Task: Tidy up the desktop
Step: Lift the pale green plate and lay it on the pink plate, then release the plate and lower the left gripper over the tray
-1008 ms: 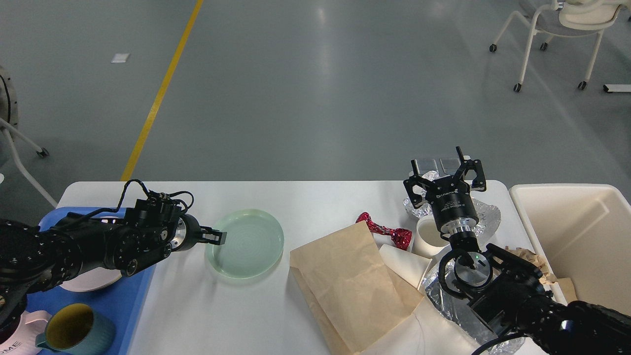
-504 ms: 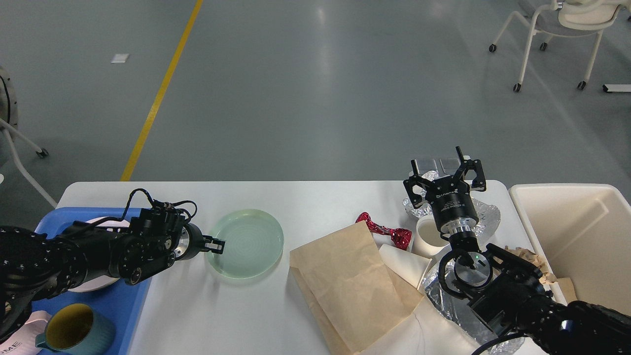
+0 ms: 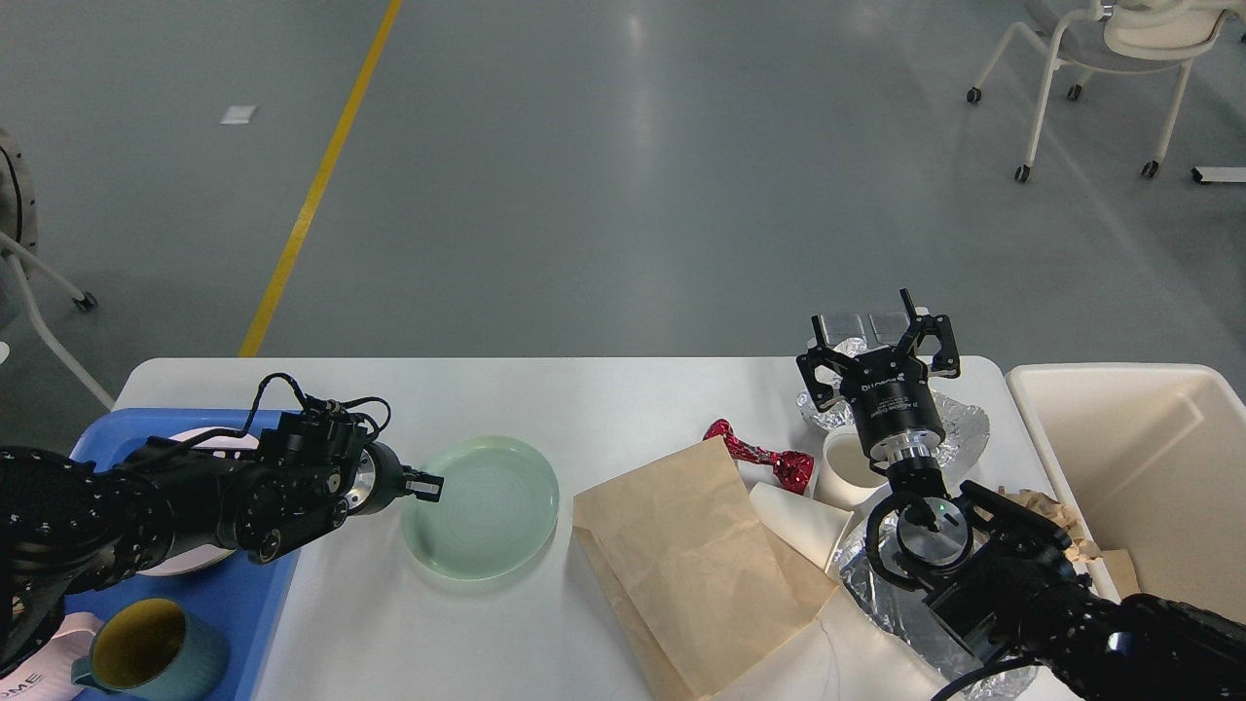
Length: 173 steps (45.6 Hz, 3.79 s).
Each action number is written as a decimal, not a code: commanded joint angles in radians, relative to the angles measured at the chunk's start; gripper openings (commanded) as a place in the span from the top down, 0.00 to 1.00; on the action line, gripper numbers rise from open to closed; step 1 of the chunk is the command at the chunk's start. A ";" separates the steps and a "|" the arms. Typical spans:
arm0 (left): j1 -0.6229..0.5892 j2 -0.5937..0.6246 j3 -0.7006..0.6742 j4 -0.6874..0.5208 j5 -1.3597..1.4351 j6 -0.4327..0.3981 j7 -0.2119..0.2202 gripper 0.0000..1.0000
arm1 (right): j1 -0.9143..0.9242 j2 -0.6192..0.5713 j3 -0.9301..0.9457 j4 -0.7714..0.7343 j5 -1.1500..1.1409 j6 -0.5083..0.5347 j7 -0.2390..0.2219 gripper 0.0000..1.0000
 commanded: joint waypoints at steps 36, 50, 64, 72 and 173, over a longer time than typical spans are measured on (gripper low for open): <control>-0.566 0.846 -0.239 -0.768 -0.032 -0.526 -0.015 1.00 | 0.000 0.000 0.000 -0.002 -0.001 0.000 0.000 0.00; -0.557 0.950 -0.421 -0.673 0.000 -0.707 -0.015 1.00 | 0.000 0.000 0.000 -0.002 -0.001 0.000 0.000 0.00; -0.259 0.901 -0.396 -0.282 0.318 -0.524 -0.249 1.00 | 0.000 0.000 0.000 -0.002 -0.001 0.000 0.000 0.00; -0.071 0.834 -0.396 -0.144 0.310 -0.367 -0.275 1.00 | 0.000 0.000 0.000 -0.002 -0.001 0.000 0.000 0.00; 0.010 0.716 -0.588 0.231 -0.961 -0.554 -0.488 0.17 | 0.000 0.000 0.000 -0.002 -0.001 0.000 0.000 0.00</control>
